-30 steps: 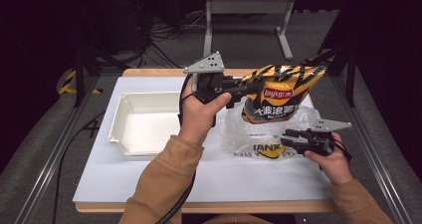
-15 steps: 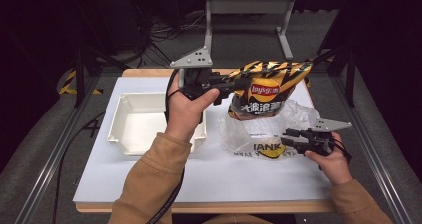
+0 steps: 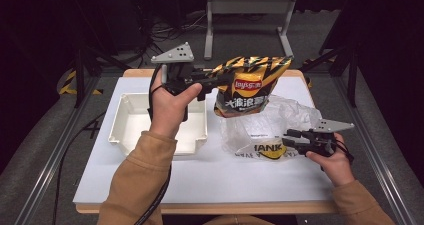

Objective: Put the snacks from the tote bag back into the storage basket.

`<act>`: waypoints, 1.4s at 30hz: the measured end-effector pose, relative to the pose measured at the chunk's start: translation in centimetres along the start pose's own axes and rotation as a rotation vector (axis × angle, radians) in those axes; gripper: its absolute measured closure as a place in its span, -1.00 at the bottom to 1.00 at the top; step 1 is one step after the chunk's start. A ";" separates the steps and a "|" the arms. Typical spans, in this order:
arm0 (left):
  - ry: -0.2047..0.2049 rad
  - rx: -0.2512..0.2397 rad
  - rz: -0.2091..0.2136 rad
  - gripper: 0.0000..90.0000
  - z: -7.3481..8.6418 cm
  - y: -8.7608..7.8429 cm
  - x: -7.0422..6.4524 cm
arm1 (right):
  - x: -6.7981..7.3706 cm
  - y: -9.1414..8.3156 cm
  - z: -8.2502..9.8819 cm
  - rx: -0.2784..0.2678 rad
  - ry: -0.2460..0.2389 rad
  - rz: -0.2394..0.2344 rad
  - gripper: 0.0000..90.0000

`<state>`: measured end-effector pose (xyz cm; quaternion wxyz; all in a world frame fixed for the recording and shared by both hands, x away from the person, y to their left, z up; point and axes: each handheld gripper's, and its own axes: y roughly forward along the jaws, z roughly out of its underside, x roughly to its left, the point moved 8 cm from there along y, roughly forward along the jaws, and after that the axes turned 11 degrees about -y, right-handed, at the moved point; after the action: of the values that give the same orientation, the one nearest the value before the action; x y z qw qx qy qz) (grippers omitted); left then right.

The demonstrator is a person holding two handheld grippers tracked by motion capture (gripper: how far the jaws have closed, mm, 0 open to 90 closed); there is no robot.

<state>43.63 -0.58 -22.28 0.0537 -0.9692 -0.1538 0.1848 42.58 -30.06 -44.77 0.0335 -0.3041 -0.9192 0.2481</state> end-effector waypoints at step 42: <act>-0.064 -0.042 -0.167 0.85 0.7 -10.4 7.1 | 0.4 0.1 -0.2 -0.014 -0.017 0.000 0.18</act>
<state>46.72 11.53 -23.66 0.0435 -0.9475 -0.2397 0.2071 42.35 -29.68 -44.71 0.0236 -0.3020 -0.9211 0.2445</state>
